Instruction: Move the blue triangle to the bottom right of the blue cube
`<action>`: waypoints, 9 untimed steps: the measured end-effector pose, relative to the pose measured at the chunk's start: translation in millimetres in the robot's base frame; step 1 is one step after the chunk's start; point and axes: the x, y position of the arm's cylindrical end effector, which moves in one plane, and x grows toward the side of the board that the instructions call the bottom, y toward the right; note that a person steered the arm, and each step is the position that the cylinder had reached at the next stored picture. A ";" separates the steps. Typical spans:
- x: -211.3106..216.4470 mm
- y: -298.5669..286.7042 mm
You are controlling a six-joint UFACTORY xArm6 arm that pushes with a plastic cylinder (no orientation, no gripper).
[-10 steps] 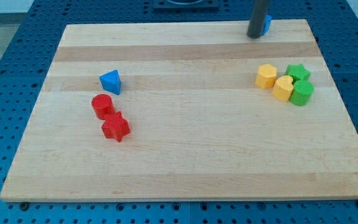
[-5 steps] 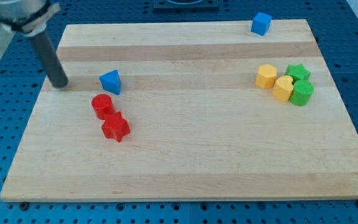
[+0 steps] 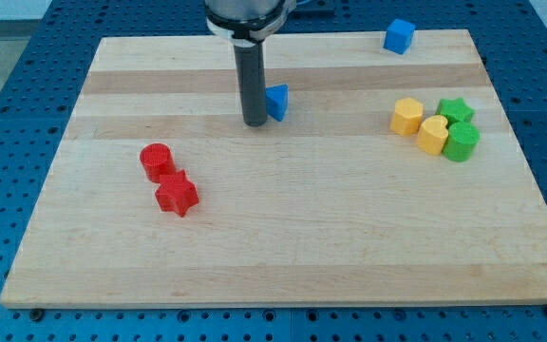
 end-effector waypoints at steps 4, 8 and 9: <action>-41.5 21.5; -86.1 38.9; -64.6 12.8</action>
